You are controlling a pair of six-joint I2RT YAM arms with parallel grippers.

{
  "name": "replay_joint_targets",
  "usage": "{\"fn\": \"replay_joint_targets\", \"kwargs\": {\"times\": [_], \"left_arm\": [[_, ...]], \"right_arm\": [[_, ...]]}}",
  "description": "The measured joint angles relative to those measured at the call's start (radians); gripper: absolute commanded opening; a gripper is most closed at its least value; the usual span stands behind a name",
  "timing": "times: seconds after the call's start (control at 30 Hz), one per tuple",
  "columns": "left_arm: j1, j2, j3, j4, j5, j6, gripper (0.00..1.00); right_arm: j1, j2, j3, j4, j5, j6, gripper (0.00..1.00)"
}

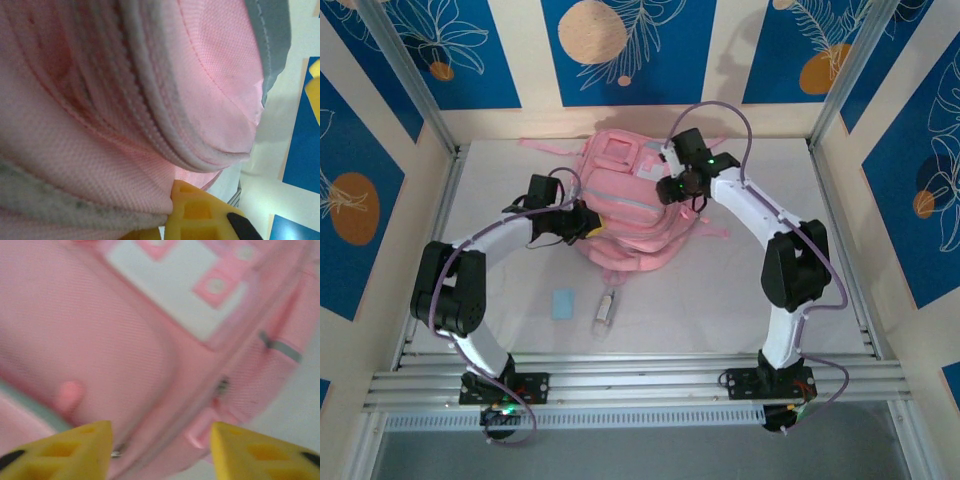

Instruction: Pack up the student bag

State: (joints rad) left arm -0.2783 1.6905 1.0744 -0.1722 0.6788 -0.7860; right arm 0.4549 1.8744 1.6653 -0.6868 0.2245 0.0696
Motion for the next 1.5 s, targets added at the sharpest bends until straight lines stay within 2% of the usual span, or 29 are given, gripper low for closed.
{"fn": "replay_joint_targets", "kwargs": {"times": [0.17, 0.53, 0.67, 0.8, 0.87, 0.9, 1.0, 1.03, 1.17, 1.33, 1.43, 1.5], "left_arm": [[0.003, 0.0, 0.0, 0.004, -0.009, -0.001, 0.0], [0.006, -0.001, -0.012, 0.019, -0.02, -0.008, 0.02], [0.006, -0.001, -0.014, 0.022, -0.025, -0.013, 0.02], [0.006, -0.001, -0.014, 0.023, -0.033, -0.016, 0.02], [0.007, -0.001, -0.014, 0.023, -0.035, -0.016, 0.02], [0.008, -0.001, -0.014, 0.022, -0.039, -0.016, 0.02], [0.013, 0.0, -0.014, 0.023, -0.05, -0.016, 0.02], [0.015, 0.001, -0.014, 0.023, -0.051, -0.016, 0.02], [0.016, 0.024, 0.004, 0.007, -0.076, 0.016, 0.01], [0.016, 0.11, 0.101, -0.019, -0.138, 0.083, 0.01], [0.016, 0.157, 0.163, -0.018, -0.159, 0.103, 0.06], [0.019, 0.182, 0.199, -0.011, -0.177, 0.116, 0.14]], "right_arm": [[0.031, 0.006, -0.003, 0.042, -0.123, 0.122, 0.68], [-0.078, 0.131, 0.002, 0.124, -0.141, 0.247, 0.65], [-0.112, 0.151, 0.002, 0.161, -0.202, 0.27, 0.52], [-0.109, 0.155, -0.019, 0.214, -0.293, 0.304, 0.5], [-0.107, 0.155, -0.051, 0.252, -0.331, 0.319, 0.45], [-0.107, 0.155, -0.067, 0.27, -0.342, 0.329, 0.38], [-0.125, 0.153, -0.083, 0.289, -0.364, 0.356, 0.07], [-0.131, 0.15, -0.088, 0.292, -0.368, 0.361, 0.0], [-0.155, 0.097, -0.166, 0.356, -0.41, 0.426, 0.0], [-0.164, -0.053, -0.335, 0.433, -0.43, 0.513, 0.0], [-0.158, -0.124, -0.406, 0.445, -0.426, 0.577, 0.0], [-0.145, -0.15, -0.444, 0.46, -0.411, 0.631, 0.0]]}}
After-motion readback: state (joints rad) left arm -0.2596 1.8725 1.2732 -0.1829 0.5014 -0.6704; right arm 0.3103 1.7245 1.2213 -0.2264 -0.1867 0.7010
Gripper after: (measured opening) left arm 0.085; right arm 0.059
